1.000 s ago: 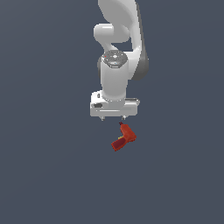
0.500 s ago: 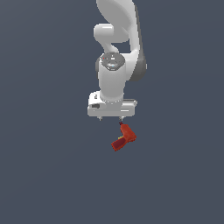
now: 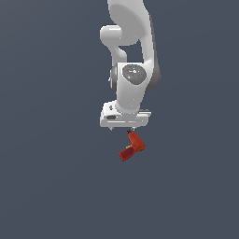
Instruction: Pick up the object and move it to a goal position.
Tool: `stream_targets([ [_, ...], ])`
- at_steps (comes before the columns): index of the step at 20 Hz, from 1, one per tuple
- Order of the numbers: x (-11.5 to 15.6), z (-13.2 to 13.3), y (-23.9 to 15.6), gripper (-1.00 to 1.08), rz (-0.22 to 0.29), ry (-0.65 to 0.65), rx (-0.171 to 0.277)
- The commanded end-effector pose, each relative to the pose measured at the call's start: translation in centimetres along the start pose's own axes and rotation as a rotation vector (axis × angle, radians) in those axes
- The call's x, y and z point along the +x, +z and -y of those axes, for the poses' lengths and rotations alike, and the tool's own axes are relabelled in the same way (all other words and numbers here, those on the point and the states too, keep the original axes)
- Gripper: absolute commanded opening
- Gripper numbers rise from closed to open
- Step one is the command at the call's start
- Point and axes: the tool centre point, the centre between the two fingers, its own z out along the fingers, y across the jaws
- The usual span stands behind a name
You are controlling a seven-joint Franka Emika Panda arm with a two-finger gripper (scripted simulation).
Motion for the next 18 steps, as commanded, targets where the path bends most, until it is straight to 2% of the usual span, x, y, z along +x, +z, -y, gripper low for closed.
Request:
stream_targets([
  [1, -0.1, 1.0, 0.9, 1.08, 0.011, -0.028, -0.034],
  [11, -0.6, 5.7, 5.4, 1.08, 0.04, -0.183, -0.223],
  [18, -0.9, 7.8, 7.2, 1.08, 0.04, -0.257, -0.31],
])
